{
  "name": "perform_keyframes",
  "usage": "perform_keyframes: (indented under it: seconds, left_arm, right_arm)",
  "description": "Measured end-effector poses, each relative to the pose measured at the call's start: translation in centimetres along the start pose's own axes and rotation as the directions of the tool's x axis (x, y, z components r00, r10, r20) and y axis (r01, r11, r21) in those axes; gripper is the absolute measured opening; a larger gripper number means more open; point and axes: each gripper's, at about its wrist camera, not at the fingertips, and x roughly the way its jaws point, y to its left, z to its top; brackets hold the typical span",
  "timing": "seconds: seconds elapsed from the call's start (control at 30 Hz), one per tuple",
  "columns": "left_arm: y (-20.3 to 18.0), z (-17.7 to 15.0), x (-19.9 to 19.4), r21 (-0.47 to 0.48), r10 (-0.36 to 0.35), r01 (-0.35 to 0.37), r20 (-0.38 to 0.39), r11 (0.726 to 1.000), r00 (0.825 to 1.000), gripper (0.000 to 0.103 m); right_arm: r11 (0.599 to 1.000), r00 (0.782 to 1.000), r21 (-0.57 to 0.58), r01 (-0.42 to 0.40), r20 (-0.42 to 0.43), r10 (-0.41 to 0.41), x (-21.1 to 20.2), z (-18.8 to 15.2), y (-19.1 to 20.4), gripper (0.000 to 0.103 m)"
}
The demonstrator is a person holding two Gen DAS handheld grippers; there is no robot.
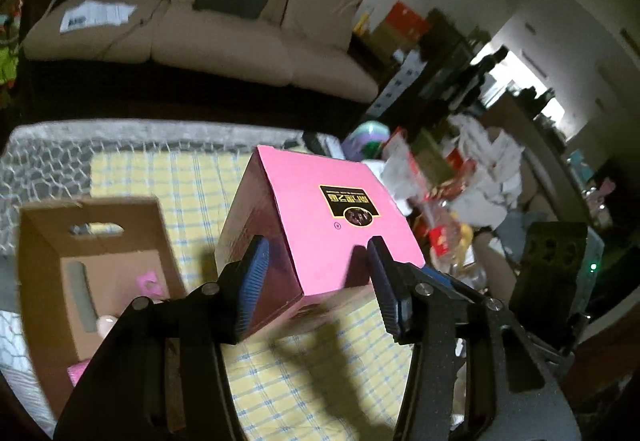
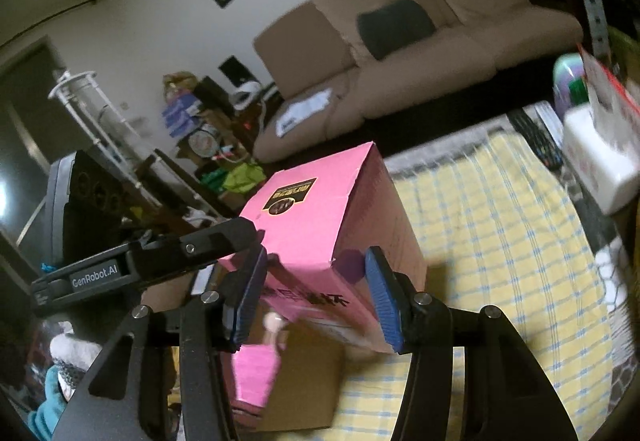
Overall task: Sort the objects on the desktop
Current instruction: 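Grasp the pink boxed cup between both grippers and lift it, then carry the pink boxed cup into the cardboard box and release it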
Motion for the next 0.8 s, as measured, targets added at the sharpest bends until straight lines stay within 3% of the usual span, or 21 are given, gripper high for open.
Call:
perform_keyframes:
  seconds: [0.17,0.37,0.6,0.8]
  left_arm:
    - [1.4,1.2,-5.5,-0.005,0.026,-0.026,0.074,1.000,0.997,0.048]
    - [5.8,2.7,-10.3,-0.019,0.081,-0.080,0.139,0.997,0.987,0.048]
    - [12.0,2.8,-8.7,-0.060,0.158,-0.152,0.112,0.987,0.981,0.048]
    - [13.0,2.5,-4.8,-0.032,0.131,-0.129,0.078,0.991,0.988,0.048]
  right_arm:
    - [0.997,1.000,-0.074,-0.024,0.005,0.025,-0.2,1.0,6.0,0.053]
    - [0.991,0.995,-0.092,-0.099,-0.035,0.096,4.3,0.6,11.1,0.054]
    - [0.983,0.976,0.028,-0.181,-0.117,0.184,12.9,-1.6,11.1,0.056]
    - [0.976,0.966,0.107,-0.188,-0.161,0.203,16.7,-4.0,8.2,0.059]
